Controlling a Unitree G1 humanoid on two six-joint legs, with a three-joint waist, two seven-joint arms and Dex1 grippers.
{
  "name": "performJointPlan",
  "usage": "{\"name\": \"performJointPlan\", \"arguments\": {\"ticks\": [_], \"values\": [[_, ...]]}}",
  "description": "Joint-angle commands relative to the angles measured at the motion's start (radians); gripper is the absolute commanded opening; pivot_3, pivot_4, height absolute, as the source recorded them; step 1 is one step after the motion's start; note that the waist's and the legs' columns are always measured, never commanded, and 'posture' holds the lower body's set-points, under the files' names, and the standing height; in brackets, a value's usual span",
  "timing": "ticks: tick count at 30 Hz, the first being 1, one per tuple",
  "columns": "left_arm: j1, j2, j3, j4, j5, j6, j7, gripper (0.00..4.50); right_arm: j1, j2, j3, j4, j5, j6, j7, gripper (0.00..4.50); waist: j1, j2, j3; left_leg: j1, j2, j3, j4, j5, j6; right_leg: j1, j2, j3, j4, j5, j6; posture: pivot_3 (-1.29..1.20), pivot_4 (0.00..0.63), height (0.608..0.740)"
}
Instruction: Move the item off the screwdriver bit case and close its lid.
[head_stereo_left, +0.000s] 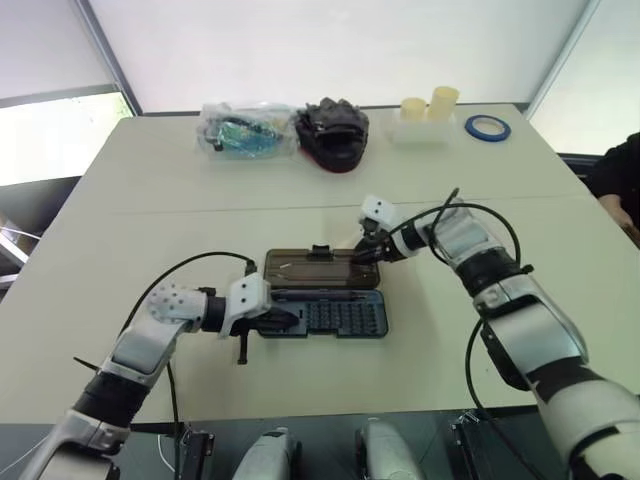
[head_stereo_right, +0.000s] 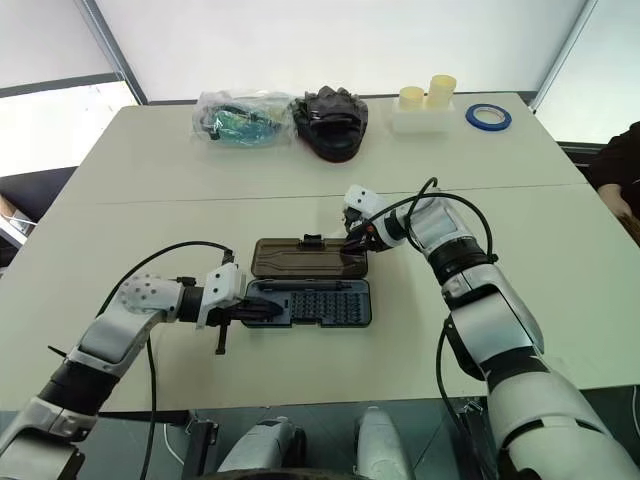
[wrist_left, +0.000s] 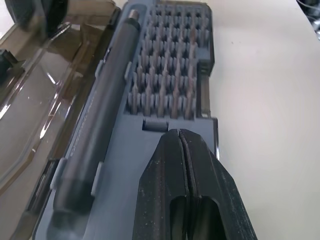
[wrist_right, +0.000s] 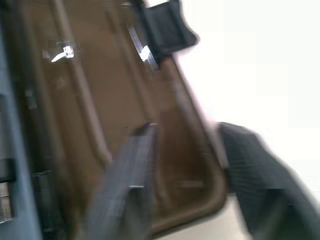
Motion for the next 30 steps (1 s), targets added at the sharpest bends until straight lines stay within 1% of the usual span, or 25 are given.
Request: {"name": "performJointPlan", "arguments": {"ticks": [1, 2, 3, 6, 9, 10, 12, 13, 15, 18, 21, 24, 26, 27, 29, 30], "values": [[0.051, 0.003, -0.038, 0.01, 0.034, 0.061, 0.024, 0.0, 0.005, 0.071, 0.024, 0.125, -0.04, -0.08, 0.013, 0.05, -0.001, 0.0, -0.001, 0.003, 0.0, 0.0, -0.001, 0.0, 0.0, 0.002, 0.0, 0.0, 0.0, 0.0, 0.0, 0.0, 0.15, 0.74], [0.056, 0.0, -0.033, 0.001, 0.03, 0.071, 0.033, 0.0, 0.005, 0.076, 0.036, 0.152, -0.068, -0.122, -0.001, 0.02, -0.002, -0.001, -0.005, 0.008, 0.0, 0.0, -0.002, 0.0, 0.0, 0.006, 0.0, 0.0, -0.001, 0.0, 0.0, 0.0, 0.15, 0.74], [0.06, -0.001, -0.029, -0.006, 0.026, 0.08, 0.039, 0.0, 0.005, 0.079, 0.048, 0.174, -0.093, -0.162, -0.014, 0.02, -0.004, -0.003, -0.006, 0.011, 0.002, 0.0, -0.01, 0.0, 0.0, 0.009, 0.001, 0.0, -0.002, 0.0, 0.0, 0.0, 0.15, 0.74], [0.067, 0.0, -0.022, -0.024, 0.021, 0.1, 0.049, 0.0, 0.001, 0.077, 0.068, 0.211, -0.163, -0.294, -0.076, 0.02, -0.009, -0.002, -0.009, 0.027, 0.005, 0.001, -0.019, -0.001, 0.0, 0.027, 0.004, 0.001, -0.018, 0.0, 0.0, 0.0, 0.15, 0.74], [0.072, 0.002, -0.017, -0.038, 0.017, 0.113, 0.056, 0.0, -0.017, 0.048, 0.07, 0.201, -0.222, -0.445, -0.201, 0.02, -0.021, -0.004, -0.012, 0.031, 0.006, 0.001, -0.019, -0.001, 0.0, 0.029, 0.006, 0.002, -0.018, 0.0, 0.0, 0.0, 0.15, 0.74], [0.073, 0.001, -0.012, -0.046, 0.009, 0.123, 0.06, 0.0, -0.024, 0.026, 0.069, 0.174, -0.241, -0.505, -0.242, 0.02, -0.021, -0.003, -0.012, 0.032, 0.006, 0.001, -0.019, -0.001, 0.0, 0.03, 0.007, 0.002, -0.018, 0.0, 0.0, 0.0, 0.15, 0.74], [0.07, -0.013, 0.014, -0.071, -0.035, 0.168, 0.071, 0.0, -0.029, -0.015, 0.053, 0.105, -0.255, -0.573, -0.28, 0.02, -0.019, -0.003, -0.011, 0.032, 0.007, 0.002, -0.018, 0.0, -0.001, 0.03, 0.007, 0.003, -0.018, 0.0, 0.0, 0.0, 0.15, 0.74], [0.068, -0.019, 0.025, -0.082, -0.056, 0.189, 0.077, 0.0, -0.027, -0.028, 0.046, 0.081, -0.256, -0.589, -0.286, 0.02, -0.018, -0.001, -0.01, 0.031, 0.007, 0.002, -0.016, 0.0, -0.001, 0.03, 0.007, 0.003, -0.017, 0.0, -0.001, 0.0, 0.15, 0.74], [0.05, -0.032, 0.059, -0.108, -0.107, 0.244, 0.09, 0.0, 0.008, -0.082, 0.023, -0.041, -0.257, -0.618, -0.281, 0.02, -0.008, 0.002, -0.006, 0.025, 0.006, 0.002, -0.013, 0.001, -0.002, 0.026, 0.007, 0.004, -0.016, 0.0, -0.001, 0.0, 0.15, 0.74], [0.027, -0.004, 0.065, -0.137, -0.103, 0.248, 0.076, 0.0, 0.094, -0.154, 0.007, -0.236, -0.267, -0.637, -0.288, 0.02, 0.011, 0.003, -0.005, 0.019, 0.006, 0.001, -0.013, 0.001, -0.002, 0.02, 0.007, 0.004, -0.015, 0.0, -0.001, 0.0, 0.15, 0.74], [-0.011, -0.016, 0.123, -0.18, -0.22, 0.353, 0.073, 0.0, 0.191, -0.198, -0.01, -0.425, -0.272, -0.614, -0.293, 0.02, 0.011, 0.002, -0.005, 0.006, 0.006, 0.0, -0.013, 0.001, -0.002, 0.008, 0.007, 0.003, -0.015, 0.0, -0.001, 0.0, 0.15, 0.74], [-0.096, -0.063, 0.244, -0.201, -0.425, 0.528, 0.119, 0.0, 0.255, -0.217, -0.029, -0.55, -0.281, -0.578, -0.307, 0.02, 0.005, 0.002, -0.005, 0.001, 0.005, 0.001, -0.013, 0.001, -0.002, 0.002, 0.005, 0.003, -0.015, 0.0, 0.0, 0.0, 0.15, 0.74], [-0.201, -0.121, 0.356, -0.148, -0.553, 0.611, 0.207, 0.0, 0.285, -0.223, -0.041, -0.609, -0.287, -0.551, -0.32, 0.02, 0.005, 0.001, -0.004, -0.003, 0.005, 0.001, -0.012, 0.001, -0.002, -0.001, 0.006, 0.003, -0.015, 0.0, 0.0, 0.0, 0.15, 0.74], [-0.253, -0.145, 0.403, -0.104, -0.581, 0.622, 0.25, 0.0, 0.297, -0.224, -0.045, -0.634, -0.29, -0.542, -0.324, 0.02, 0.006, 0.001, -0.004, -0.003, 0.006, 0.001, -0.011, 0.001, -0.002, -0.001, 0.006, 0.003, -0.015, 0.0, 0.0, 0.0, 0.15, 0.74], [-0.333, -0.172, 0.452, -0.011, -0.566, 0.59, 0.309, 0.0, 0.312, -0.224, -0.053, -0.671, -0.298, -0.523, -0.334, 0.02, 0.005, 0.0, -0.004, -0.004, 0.006, 0.001, -0.008, 0.001, -0.002, -0.001, 0.006, 0.002, -0.015, 0.0, 0.0, 0.0, 0.15, 0.74], [-0.368, -0.182, 0.461, 0.049, -0.531, 0.549, 0.34, 0.0, 0.319, -0.226, -0.055, -0.688, -0.301, -0.518, -0.337, 0.02, 0.004, 0.0, -0.004, -0.004, 0.006, 0.001, -0.001, 0.001, -0.002, -0.001, 0.006, 0.002, -0.014, 0.0, 0.0, 0.0, 0.15, 0.74]]}}
